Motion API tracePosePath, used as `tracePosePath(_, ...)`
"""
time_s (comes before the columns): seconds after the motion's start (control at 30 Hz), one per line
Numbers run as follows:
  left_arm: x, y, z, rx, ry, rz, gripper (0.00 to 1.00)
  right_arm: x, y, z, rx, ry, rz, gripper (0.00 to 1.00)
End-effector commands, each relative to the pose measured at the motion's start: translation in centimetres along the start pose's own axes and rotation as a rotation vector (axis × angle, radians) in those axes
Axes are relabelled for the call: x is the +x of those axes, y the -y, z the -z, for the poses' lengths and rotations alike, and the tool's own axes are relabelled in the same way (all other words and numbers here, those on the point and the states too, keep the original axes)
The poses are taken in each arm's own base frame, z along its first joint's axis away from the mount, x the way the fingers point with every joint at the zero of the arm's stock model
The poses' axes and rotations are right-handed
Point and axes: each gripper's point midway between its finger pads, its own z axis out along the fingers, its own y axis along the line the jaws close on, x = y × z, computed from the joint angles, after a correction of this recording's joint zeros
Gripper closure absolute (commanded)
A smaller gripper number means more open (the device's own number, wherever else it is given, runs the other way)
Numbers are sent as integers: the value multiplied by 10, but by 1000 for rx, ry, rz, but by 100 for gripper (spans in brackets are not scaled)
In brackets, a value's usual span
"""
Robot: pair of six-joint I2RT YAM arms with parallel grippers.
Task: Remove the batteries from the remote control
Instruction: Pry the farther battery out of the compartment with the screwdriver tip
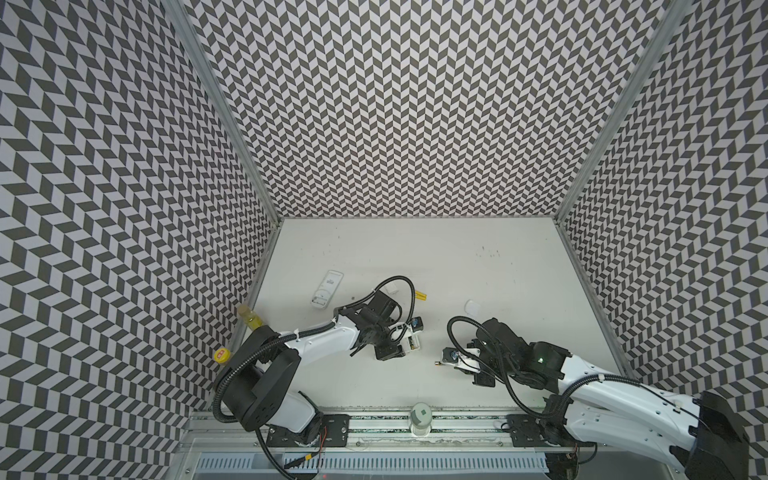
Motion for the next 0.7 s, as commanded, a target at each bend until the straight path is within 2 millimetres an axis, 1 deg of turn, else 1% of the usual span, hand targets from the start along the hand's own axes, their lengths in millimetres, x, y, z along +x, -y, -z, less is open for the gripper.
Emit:
tracePosePath(0.0,-4,2,6,11,30,-11,68,0,1,-2,15,19,15,100)
tracePosePath(0.27,-4,2,5,18,30,-6,68,9,-2,-7,6,-3,12,100)
tracePosePath(0.3,-4,2,5,16,32,-6,68,10,0,-9,20,-10,11,100)
tracePosePath(0.4,-5,2,5,18,33,-5,68,15,17,-8,116,-31,20,100)
tracePosePath(0.5,-5,3,6,19,35,-6,68,15,29,-5,188,-36,33,100)
tracePosePath(0.67,-5,3,6,20,39,-8,68,8,35,-1,225,-3,37,100)
